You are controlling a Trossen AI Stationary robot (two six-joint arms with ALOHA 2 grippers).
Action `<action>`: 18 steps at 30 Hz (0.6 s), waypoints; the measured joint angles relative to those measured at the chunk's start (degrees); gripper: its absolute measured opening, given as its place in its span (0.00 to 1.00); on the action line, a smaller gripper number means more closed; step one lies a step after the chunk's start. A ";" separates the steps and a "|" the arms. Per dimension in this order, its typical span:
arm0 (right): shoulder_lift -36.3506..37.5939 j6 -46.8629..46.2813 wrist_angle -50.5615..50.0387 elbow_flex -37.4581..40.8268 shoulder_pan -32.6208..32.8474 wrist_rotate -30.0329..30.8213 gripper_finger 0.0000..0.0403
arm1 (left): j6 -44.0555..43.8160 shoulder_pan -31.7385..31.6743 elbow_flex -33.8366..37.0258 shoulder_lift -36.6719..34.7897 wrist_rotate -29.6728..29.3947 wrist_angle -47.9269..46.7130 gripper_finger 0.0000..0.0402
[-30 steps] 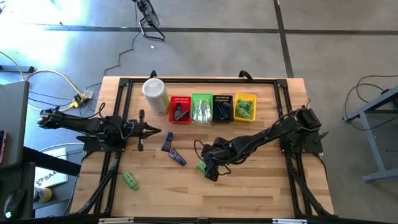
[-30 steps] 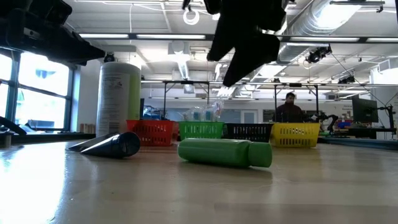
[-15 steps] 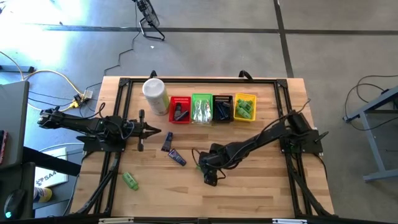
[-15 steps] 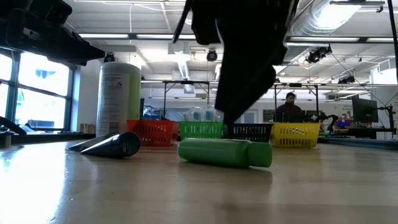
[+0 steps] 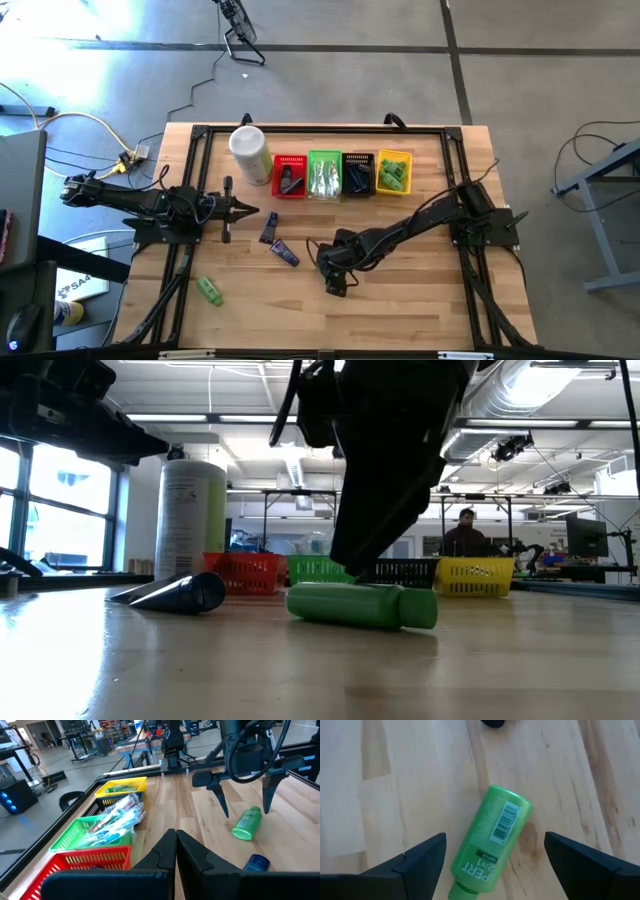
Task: Pick & Place Travel size toiletries
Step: Put the green shampoo into the yellow bin
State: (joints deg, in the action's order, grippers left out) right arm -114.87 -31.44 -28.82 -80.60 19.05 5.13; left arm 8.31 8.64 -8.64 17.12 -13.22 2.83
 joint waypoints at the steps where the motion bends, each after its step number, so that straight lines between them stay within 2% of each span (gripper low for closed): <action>1: 0.00 0.00 -0.03 0.00 0.01 0.11 0.82 | -0.01 0.00 0.00 0.00 0.01 0.00 0.02; 18: -5.20 -0.30 3.04 -0.17 -0.79 -1.47 0.82 | -1.57 0.01 0.00 -0.01 0.36 -0.45 0.02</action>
State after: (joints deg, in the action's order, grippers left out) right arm -120.07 -31.74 -25.78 -80.77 18.26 3.65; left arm 6.74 8.65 -8.64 17.12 -12.86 2.38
